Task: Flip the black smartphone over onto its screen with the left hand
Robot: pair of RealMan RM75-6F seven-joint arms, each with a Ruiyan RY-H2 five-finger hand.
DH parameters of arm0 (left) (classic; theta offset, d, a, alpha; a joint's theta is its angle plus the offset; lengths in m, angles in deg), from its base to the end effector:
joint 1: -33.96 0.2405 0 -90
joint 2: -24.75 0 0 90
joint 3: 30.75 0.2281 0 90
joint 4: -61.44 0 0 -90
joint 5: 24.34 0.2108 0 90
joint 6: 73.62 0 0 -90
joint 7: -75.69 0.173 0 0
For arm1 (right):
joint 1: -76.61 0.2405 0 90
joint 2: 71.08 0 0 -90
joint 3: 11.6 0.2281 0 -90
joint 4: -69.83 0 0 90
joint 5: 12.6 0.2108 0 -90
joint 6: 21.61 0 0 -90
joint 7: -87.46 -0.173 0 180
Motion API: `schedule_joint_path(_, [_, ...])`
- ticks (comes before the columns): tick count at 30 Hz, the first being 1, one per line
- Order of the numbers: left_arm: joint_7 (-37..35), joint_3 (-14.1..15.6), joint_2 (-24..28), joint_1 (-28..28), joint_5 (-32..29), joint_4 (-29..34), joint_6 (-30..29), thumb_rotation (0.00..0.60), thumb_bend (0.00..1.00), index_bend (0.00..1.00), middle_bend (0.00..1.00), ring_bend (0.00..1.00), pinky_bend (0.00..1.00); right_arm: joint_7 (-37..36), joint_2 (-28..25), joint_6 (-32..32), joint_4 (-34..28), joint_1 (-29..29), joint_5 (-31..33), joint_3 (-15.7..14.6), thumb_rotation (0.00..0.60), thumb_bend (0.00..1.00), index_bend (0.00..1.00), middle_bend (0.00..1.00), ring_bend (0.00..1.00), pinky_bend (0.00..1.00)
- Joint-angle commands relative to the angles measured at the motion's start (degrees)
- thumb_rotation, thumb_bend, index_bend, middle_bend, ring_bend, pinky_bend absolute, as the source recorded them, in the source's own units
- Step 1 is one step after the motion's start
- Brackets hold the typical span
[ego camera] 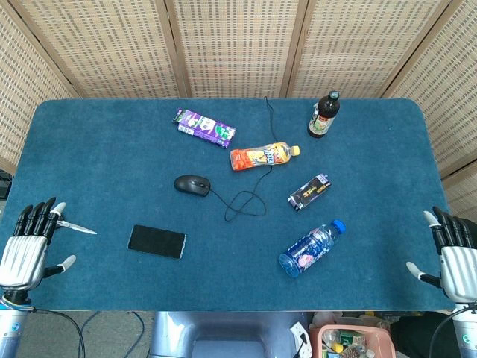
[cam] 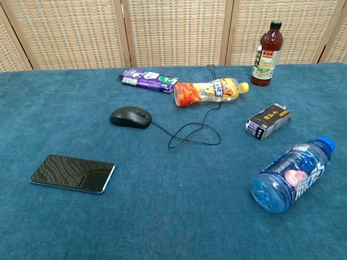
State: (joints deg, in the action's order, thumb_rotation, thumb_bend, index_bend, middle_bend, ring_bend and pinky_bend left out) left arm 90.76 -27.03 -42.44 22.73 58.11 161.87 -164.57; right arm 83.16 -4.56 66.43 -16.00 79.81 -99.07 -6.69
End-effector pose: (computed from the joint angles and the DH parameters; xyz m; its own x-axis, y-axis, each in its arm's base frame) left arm -0.2451 0.2093 0.1209 0.4669 -0.0082 0.8843 0.8831 -0.0474 -0.4667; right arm -0.3019 -0.2075 0.1586 0.3901 0.0781 0.9174 -0.9206 0.0122 0.3904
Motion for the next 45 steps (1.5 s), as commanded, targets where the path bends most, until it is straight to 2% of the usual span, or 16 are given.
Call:
schedule_joint_path(1, [0.5,-0.3,-0.2,0.2,0.1,-0.2,0.3,0.600,0.00,0.00,0.00,0.00,0.00,0.1,-0.2,-0.2,-0.2,0.0,0.2,0.0,0.600,0.00,0.00,0.00,0.00,0.00])
schedule_joint_path(7, [1.1,-0.3,-1.4,-0.3,0.2,-0.4,4.0,0.600,0.00,0.00,0.00,0.00,0.00,-0.3,-0.5,-0.1,-0.6,-0.1,0.5,0.2,0.600,0.00,0.00,0.00,0.00,0.00])
schedule_joint_path(13, [1.9,-0.8,-6.2,-4.7,0.4,-2.3,13.5,0.600,0.01,0.00,0.00,0.00,0.00,-1.1,-0.8,-0.3,-0.5,-0.1,1.1,0.4,0.600,0.00,0.00,0.00,0.00,0.00])
schedule_joint_path(18, [1.9,-2.2,-14.6,-8.5,-0.8,-7.9,20.7,0.600,0.13,0.01,0.00,0.00,0.00,-1.4,-0.8,-0.8,-0.3,-0.1,1.6,0.6,0.600,0.00,0.00,0.00,0.00,0.00])
schedule_joint_path(21, [3.5,-2.8,-18.7,-9.4,-2.8,-10.6,23.3,0.600,0.22,0.06,0.00,0.00,0.00,-1.7,-0.8,-1.2,0.0,0.0,2.0,0.7,0.600,0.00,0.00,0.00,0.00,0.00])
schedule_joint_path(23, [4.6,-3.2,-20.4,-9.7,-3.4,-11.7,23.8,0.600,0.26,0.08,0.00,0.00,0.00,-1.9,-0.8,-1.4,0.2,0.0,2.3,0.7,0.600,0.00,0.00,0.00,0.00,0.00])
schedule_joint_path(31, [7.8,-4.4,-24.6,-10.6,-5.6,-15.5,25.0,0.600,0.31,0.11,0.00,0.00,0.00,-2.6,-0.8,-1.9,0.6,0.1,2.7,0.9,0.600,0.00,0.00,0.00,0.00,0.00])
schedule_joint_path(45, [7.2,-4.9,-27.2,-11.4,-6.8,-18.7,26.5,0.600,0.32,0.13,0.00,0.00,0.00,-2.6,-0.8,-2.2,0.7,0.2,2.8,0.8,0.600,0.00,0.00,0.00,0.00,0.00])
